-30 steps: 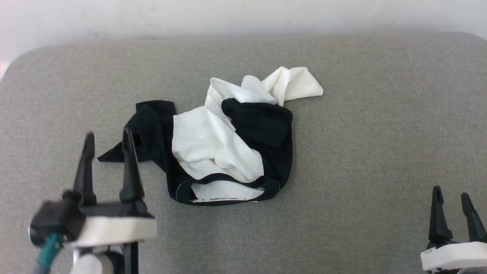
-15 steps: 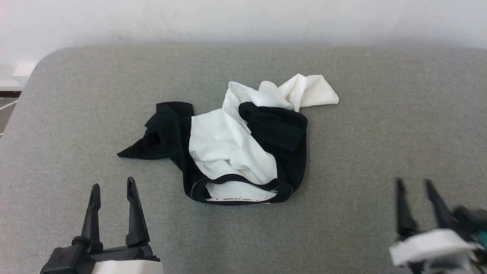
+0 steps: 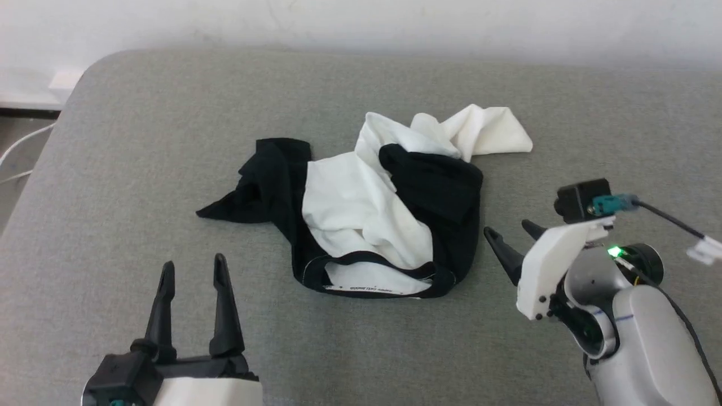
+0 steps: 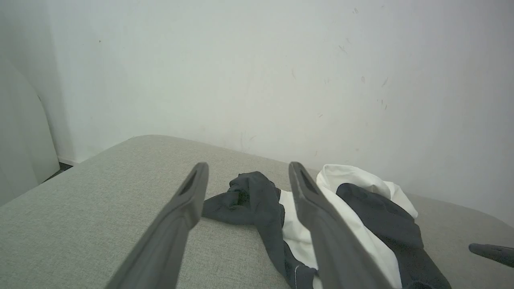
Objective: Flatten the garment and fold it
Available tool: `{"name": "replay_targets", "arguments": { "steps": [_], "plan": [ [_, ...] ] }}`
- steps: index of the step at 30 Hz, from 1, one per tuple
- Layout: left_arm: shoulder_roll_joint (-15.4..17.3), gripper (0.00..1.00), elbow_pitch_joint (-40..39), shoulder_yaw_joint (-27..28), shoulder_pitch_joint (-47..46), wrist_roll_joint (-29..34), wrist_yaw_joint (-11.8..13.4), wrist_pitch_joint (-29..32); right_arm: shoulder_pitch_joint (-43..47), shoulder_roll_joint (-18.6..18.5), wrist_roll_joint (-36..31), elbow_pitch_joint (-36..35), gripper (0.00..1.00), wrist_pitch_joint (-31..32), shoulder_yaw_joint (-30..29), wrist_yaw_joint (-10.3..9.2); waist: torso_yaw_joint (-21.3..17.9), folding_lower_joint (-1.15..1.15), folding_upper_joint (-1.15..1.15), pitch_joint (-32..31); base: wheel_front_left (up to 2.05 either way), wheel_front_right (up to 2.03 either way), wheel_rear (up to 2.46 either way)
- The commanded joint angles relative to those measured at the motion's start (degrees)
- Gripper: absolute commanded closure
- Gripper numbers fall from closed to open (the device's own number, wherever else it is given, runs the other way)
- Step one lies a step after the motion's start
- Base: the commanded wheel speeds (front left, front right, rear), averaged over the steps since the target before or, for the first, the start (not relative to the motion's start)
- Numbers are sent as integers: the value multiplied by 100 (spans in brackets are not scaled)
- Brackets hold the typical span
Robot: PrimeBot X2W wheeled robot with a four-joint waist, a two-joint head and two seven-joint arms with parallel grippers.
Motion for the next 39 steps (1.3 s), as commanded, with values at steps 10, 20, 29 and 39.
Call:
{"name": "replay_targets", "arguments": {
  "steps": [10, 20, 29, 39],
  "plan": [
    [-18, 0, 183, -218, -275, -85, -5, -27, -834, 46, -284, 1070, 0, 771, -100, -4, 484, -1, 0, 228, 0, 0, 0],
    [-18, 0, 321, -415, -428, -87, -27, -27, -1268, 104, -505, 2343, 100, 457, -247, -4, 651, -1, 0, 260, 0, 0, 0],
    [-18, 0, 402, -442, -375, -29, -74, -27, -1578, 105, -83, 2365, 100, -431, -576, -4, 512, -1, 0, 65, 0, 0, 0],
    [-18, 0, 404, -456, -156, -9, -79, -27, 286, -88, 168, 603, 100, -56, -1694, -4, 320, -1, 0, -108, 0, 0, 0]
  ]
}}
